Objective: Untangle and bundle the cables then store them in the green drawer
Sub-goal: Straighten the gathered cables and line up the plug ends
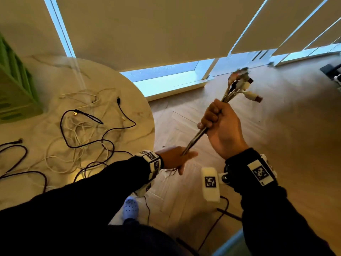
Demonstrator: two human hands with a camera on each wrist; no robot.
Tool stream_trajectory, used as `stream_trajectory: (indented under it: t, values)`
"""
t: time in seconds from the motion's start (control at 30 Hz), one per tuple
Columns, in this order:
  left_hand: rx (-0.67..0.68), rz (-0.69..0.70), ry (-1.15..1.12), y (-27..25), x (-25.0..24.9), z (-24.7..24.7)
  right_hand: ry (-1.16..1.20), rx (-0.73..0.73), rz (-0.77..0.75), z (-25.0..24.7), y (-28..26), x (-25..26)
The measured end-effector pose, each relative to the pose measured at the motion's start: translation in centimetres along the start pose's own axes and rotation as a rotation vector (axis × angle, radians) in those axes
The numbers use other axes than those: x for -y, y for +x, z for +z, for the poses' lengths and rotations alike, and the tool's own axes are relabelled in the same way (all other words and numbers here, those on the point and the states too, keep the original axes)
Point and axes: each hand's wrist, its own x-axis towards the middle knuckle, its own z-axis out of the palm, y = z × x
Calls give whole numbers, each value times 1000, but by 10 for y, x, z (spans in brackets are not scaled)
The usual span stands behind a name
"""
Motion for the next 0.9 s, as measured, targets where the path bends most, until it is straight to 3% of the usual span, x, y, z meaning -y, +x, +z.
stream_trajectory:
  t: [0.07,0.13,0.2,0.3,0.37,0.5,0.63,0.73,0.8,0.9]
  values:
    - [77,102,-6,-2,1,-2,-124,4,66,-10,7,5]
    - [69,147,-47,-6,6,-15,-291,74,127,-18,9,5]
    - [-19,178,-245,-15,2,-30,-427,182,188,-19,8,2]
    - [-84,347,-613,-27,-19,-47,-591,351,269,-11,5,-10]
    - [-126,403,-728,-36,-36,-57,-695,477,288,-5,5,-20]
    - [-293,329,-552,-57,-48,-79,-618,599,334,3,7,-46]
    - [-217,324,-508,-80,-38,-94,-626,731,410,7,16,-93]
    - [-101,301,-631,-107,-25,-106,-955,776,477,4,37,-136]
    - [-108,274,-665,-129,-13,-115,-1306,775,454,3,58,-158]
    - [-235,265,-693,-153,1,-123,-1710,551,244,-4,87,-171]
